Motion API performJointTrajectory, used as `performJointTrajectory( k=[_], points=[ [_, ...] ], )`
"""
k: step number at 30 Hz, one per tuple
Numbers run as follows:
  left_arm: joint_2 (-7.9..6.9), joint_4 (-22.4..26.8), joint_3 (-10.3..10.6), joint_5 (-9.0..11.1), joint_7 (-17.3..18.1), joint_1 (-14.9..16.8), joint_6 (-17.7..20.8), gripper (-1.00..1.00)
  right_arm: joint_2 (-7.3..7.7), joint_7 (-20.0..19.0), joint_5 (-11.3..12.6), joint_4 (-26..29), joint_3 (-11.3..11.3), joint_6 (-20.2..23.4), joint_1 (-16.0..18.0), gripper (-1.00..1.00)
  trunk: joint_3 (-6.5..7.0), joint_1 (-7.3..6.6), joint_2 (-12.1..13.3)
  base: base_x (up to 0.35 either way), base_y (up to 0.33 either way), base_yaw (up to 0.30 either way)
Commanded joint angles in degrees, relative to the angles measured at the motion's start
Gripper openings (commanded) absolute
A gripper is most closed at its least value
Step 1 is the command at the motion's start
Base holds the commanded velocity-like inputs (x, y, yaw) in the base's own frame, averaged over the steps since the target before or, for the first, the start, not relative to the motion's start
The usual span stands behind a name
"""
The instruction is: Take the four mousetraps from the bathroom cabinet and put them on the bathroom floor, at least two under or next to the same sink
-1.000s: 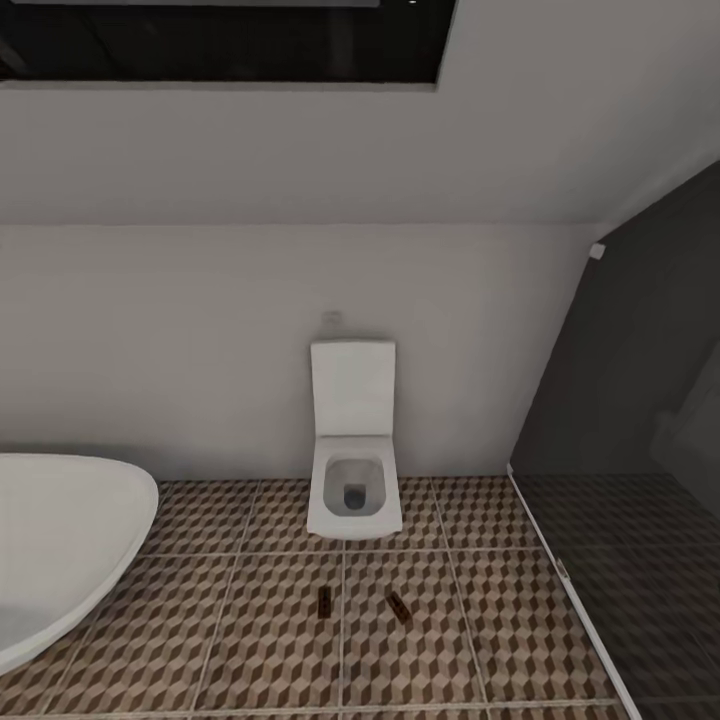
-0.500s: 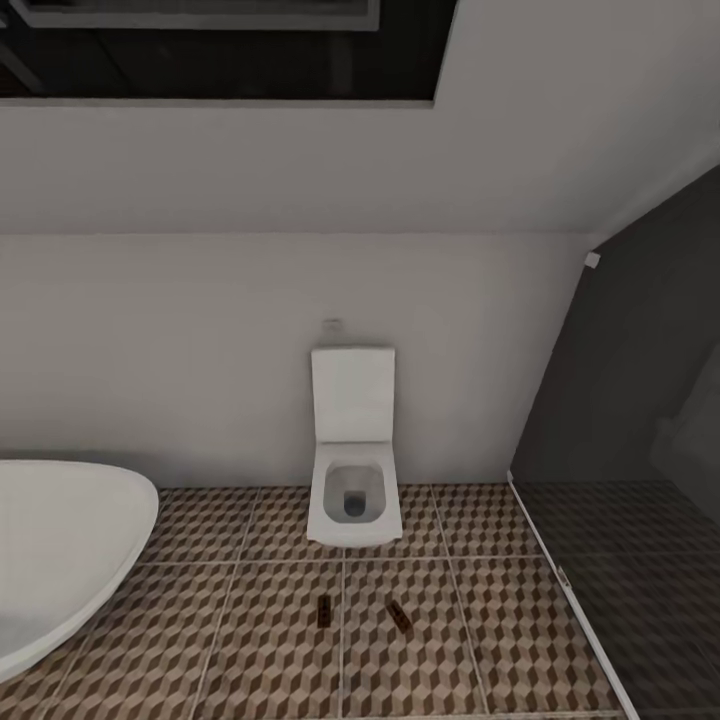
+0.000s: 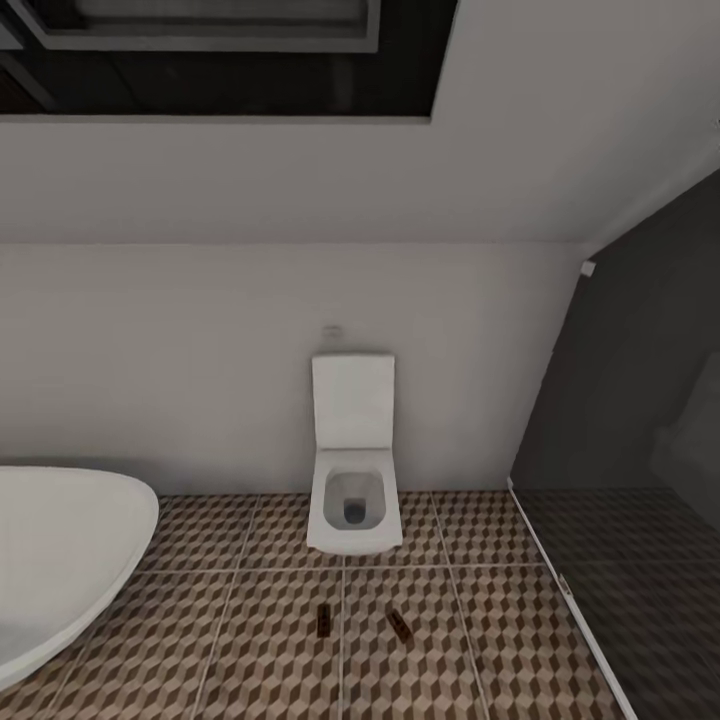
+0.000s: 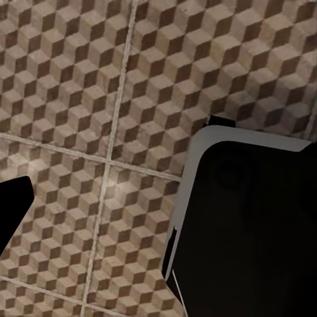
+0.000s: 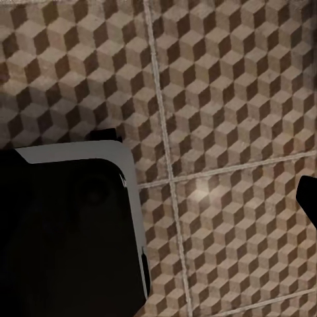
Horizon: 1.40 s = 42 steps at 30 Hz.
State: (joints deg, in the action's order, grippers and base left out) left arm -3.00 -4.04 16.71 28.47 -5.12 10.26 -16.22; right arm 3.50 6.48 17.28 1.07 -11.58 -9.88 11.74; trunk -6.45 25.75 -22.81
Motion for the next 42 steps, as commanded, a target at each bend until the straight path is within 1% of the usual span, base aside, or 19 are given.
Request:
performJointTrajectory(
  k=[1,14,42],
  points=[
    [0.03,-0.2,0.5,0.3,-0.1,0.1,-0.3,1.00,0.00,0.1,0.5,0.0,-0.5,-0.1,0.0,1.00,-0.02,0.03,-0.1,0.000,0.000,0.000],
    [0.01,-0.2,0.5,0.3,-0.1,0.1,-0.3,1.00,-0.37,0.1,0.5,0.0,-0.6,-0.1,0.0,1.00,1.19,0.03,-0.1,0.000,0.000,0.000],
    [0.01,-0.2,0.5,0.3,-0.1,0.1,-0.3,1.00,-0.53,0.1,0.5,0.0,-0.6,-0.1,0.0,1.00,3.81,0.03,-0.1,0.000,0.000,0.000]
  ],
)
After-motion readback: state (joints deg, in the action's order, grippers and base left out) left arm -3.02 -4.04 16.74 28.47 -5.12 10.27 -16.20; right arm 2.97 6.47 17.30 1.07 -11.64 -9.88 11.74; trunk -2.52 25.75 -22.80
